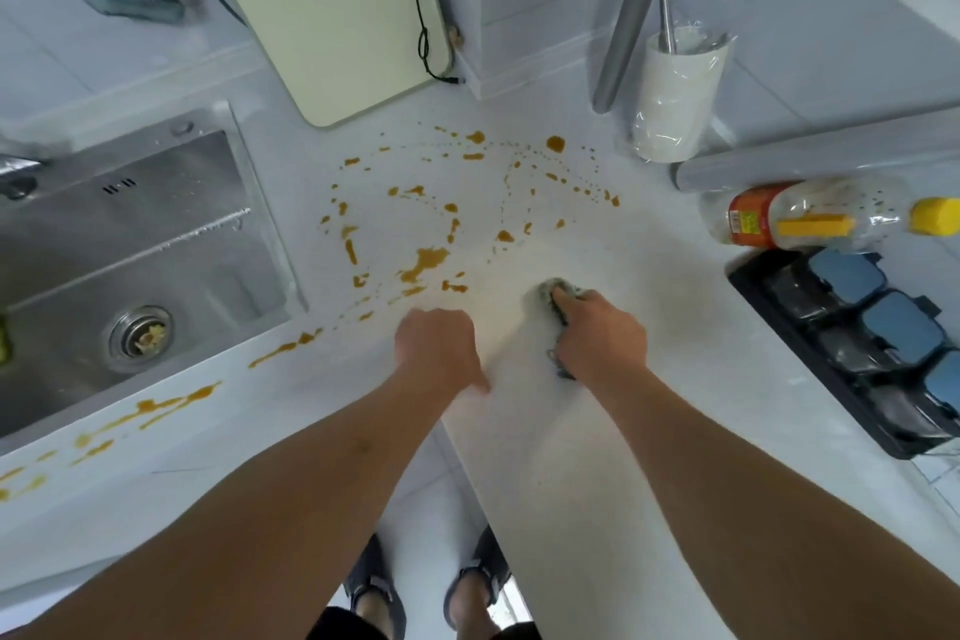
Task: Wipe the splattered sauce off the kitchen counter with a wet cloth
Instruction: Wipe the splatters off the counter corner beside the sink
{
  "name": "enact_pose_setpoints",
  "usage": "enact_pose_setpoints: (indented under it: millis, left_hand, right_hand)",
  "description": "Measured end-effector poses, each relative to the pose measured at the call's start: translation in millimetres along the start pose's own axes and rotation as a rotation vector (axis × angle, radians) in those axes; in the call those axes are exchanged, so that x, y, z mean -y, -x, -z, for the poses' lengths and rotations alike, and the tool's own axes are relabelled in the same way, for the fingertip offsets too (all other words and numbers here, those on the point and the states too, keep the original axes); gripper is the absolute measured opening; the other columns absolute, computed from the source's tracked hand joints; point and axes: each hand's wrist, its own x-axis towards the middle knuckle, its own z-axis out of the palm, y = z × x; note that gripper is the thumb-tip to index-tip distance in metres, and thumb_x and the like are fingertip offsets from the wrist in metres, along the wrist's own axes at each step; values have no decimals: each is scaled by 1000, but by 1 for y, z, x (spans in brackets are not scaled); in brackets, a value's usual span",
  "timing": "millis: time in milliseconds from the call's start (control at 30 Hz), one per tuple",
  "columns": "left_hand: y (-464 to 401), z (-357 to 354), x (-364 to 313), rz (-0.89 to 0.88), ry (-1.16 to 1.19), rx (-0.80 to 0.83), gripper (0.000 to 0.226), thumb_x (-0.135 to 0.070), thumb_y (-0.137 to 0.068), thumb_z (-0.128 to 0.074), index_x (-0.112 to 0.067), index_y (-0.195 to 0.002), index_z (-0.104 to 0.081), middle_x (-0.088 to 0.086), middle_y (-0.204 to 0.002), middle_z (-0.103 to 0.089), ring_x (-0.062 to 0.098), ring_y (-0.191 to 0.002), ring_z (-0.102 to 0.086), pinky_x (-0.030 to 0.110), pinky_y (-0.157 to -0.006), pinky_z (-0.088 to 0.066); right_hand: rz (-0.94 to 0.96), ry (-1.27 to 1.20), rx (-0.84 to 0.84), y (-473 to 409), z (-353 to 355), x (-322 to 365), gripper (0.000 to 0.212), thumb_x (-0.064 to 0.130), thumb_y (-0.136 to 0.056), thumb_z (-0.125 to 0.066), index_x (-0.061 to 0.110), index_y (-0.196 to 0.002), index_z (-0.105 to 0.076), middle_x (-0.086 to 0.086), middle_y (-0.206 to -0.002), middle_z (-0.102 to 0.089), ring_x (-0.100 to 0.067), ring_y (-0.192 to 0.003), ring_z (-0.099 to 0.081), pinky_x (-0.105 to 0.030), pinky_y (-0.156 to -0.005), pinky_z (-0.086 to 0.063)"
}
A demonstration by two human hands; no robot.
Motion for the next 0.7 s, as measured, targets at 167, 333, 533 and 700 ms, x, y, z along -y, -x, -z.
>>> enact_pose_setpoints:
  millis: [167, 333, 533, 700]
  left_hand:
    - [1, -6, 6, -12, 34, 10, 60, -67, -64, -88, -18, -86, -61, 0, -77, -52, 24, -102, -62, 32, -80, -49]
    - [3, -5, 23, -73, 57, 25, 69, -80, -68, -77, -19, -90, -54, 1, -86, -51, 21, -87, -51, 34, -74, -46]
    - [12, -8, 83, -170, 219, -59, 43, -53, -92, -70, -15, -110, -65, 3, -111, -67, 24, -103, -65, 36, -87, -53]
    - [11, -2, 161, -3, 200, -174, 45, -45, -90, -73, -11, -117, -62, 8, -116, -65, 29, -107, -66, 38, -83, -52]
  right_hand:
    - [-375, -170, -107, -31, 11, -49, 42, 28, -90, -65, 19, -130, -60, -7, -107, -63, -30, -89, -59, -35, -71, -48]
    - [-222, -156, -94, -27, -8, 44, 57, 26, -90, -57, 19, -145, -44, -6, -122, -60, -31, -103, -64, -36, -76, -51]
    - [75, -50, 22, 31, -40, 104, 72, 28, -88, -51, 30, -156, -28, 1, -137, -54, -28, -109, -64, -38, -80, -55]
    - [-158, -51, -35, -1, -18, 85, 61, 21, -91, -50, 23, -151, -40, -9, -125, -58, -32, -110, -61, -38, -85, -51]
